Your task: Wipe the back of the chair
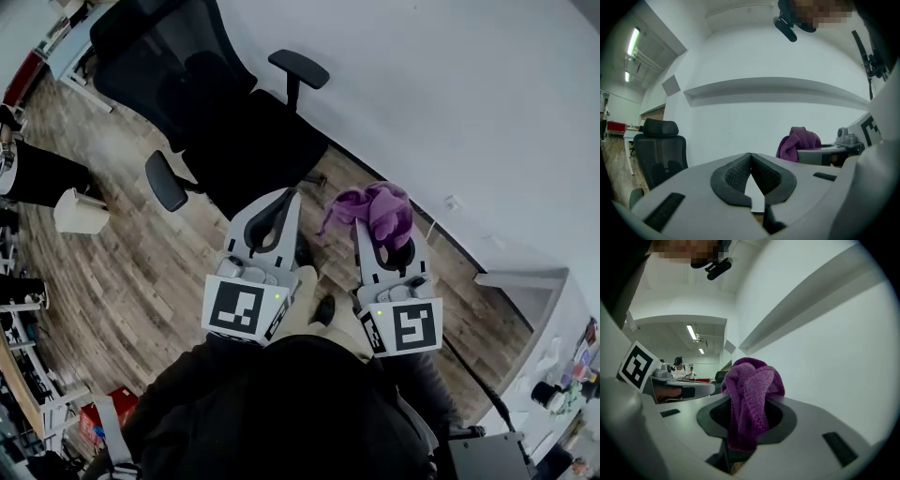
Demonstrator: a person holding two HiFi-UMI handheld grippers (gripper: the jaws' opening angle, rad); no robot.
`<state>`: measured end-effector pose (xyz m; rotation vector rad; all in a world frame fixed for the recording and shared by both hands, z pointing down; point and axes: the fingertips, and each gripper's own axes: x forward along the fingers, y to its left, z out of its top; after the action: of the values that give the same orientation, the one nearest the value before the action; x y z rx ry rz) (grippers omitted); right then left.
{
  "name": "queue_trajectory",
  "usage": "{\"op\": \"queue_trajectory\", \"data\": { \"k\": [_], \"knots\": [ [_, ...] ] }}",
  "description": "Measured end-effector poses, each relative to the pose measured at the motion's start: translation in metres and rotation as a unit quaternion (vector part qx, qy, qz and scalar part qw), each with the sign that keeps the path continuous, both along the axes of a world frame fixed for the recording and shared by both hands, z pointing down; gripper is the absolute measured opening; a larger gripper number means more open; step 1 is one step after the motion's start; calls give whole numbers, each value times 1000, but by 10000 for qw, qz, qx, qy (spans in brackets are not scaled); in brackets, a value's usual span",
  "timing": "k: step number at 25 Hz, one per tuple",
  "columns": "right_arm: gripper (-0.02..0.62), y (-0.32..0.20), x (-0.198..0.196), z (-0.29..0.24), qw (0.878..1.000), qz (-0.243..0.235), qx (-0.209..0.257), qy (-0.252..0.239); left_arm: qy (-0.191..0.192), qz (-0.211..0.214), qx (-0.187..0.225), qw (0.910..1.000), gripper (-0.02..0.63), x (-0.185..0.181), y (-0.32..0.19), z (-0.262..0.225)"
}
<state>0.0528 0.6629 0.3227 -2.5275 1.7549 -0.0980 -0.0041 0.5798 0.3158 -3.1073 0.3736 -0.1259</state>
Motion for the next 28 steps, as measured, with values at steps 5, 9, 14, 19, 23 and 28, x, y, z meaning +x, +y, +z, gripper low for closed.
{"op": "queue_trajectory", "data": {
  "k": [5,9,14,19,23,28],
  "knots": [
    [103,-71,30,10,9991,-408,-121,50,70,-423,-139,9990,8,25,-68,13],
    [103,-144,57,17,9973,-701,-215,23,88,-615,-289,9977,8,57,-137,22],
    [103,-241,87,28,9928,-1152,-310,-118,81,-925,-317,9952,8,86,-222,27],
    [103,-304,85,25,9850,-1698,-305,-63,230,-1381,-526,9888,8,89,-273,22],
    [103,-363,74,1,9770,-2109,-287,85,274,-1691,-315,9847,8,76,-327,5],
    [103,-396,54,-33,9684,-2466,-198,318,641,-2160,-360,9736,8,49,-355,-29]
  ]
}}
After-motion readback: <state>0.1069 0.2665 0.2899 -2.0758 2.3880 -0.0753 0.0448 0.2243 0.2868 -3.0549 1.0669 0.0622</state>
